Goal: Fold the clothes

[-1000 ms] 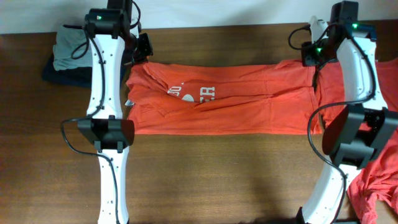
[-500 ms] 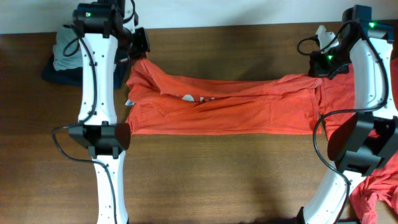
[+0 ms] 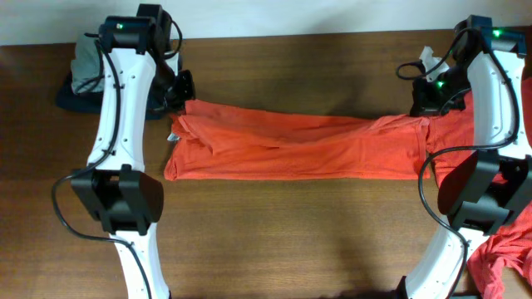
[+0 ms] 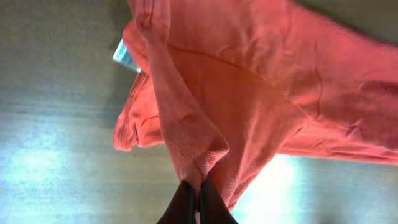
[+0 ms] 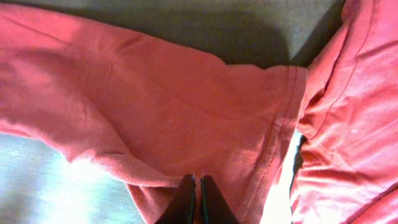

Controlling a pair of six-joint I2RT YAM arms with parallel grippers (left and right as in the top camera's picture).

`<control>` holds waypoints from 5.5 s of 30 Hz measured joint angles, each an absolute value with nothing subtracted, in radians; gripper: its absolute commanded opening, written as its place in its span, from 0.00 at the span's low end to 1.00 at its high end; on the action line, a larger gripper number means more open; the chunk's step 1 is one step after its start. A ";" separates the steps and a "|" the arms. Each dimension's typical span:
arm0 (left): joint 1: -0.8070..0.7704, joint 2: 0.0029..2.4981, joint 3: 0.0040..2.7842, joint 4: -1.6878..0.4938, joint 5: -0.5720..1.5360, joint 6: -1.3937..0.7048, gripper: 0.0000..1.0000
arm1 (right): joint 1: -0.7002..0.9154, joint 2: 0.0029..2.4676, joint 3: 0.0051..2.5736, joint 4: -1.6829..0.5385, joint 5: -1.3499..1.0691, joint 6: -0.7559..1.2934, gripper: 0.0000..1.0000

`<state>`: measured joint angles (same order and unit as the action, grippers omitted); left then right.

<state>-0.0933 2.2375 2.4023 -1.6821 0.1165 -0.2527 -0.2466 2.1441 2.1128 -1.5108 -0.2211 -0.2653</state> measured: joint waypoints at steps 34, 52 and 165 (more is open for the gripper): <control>-0.090 2.236 2.072 -1.412 0.006 -0.254 0.25 | -0.247 2.142 1.602 -1.088 -0.068 -0.258 0.11; -0.050 2.234 2.179 -1.406 0.054 -0.244 0.04 | -0.246 2.142 1.842 -1.293 -0.170 -0.248 0.35; -0.080 2.506 2.786 -1.518 0.027 -0.092 0.56 | -0.457 2.120 1.538 -0.873 -0.406 -0.231 0.04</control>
<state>-0.0799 2.5061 2.7857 -1.5181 0.0265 -0.0921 -0.4568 2.1197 1.5379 -0.8730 -0.4057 -0.2310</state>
